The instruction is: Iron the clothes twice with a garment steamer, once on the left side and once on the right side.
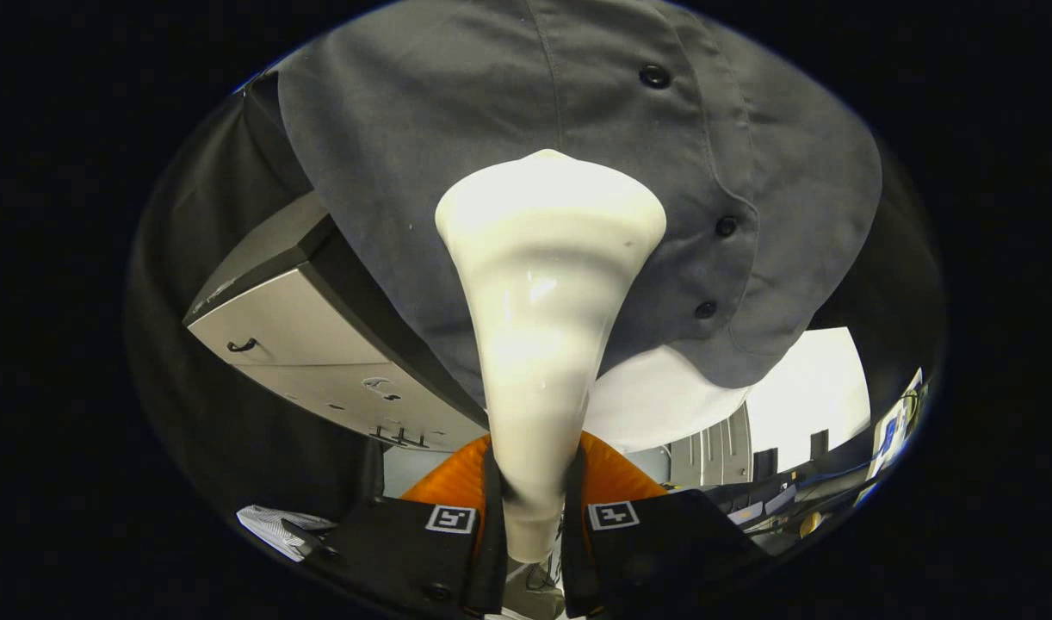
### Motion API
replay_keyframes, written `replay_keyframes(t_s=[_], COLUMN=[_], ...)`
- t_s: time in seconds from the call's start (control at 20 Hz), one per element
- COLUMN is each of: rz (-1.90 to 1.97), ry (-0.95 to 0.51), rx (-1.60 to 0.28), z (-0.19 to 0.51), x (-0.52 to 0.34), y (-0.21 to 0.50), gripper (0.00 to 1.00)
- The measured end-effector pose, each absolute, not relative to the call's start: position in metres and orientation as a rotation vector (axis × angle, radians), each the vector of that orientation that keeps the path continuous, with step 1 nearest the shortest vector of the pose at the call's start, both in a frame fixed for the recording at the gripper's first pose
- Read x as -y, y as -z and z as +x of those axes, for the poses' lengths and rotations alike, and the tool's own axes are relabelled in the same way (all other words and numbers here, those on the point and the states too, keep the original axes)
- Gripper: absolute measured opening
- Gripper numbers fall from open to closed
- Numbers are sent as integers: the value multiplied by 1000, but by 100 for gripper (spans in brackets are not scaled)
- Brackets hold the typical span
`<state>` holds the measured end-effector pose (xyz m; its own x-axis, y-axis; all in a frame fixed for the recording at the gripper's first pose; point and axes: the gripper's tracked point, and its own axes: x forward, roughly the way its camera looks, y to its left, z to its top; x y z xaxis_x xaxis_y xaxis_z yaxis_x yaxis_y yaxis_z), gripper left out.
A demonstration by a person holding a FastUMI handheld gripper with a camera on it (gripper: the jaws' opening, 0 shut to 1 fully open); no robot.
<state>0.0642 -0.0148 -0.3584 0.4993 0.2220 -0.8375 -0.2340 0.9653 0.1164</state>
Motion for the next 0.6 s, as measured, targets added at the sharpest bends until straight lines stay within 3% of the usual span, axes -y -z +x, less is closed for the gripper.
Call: replay_keyframes(t_s=[0.6], rz=[-20], ry=[-270], rx=[-1095], z=[47], x=[16], y=[397], gripper=[34])
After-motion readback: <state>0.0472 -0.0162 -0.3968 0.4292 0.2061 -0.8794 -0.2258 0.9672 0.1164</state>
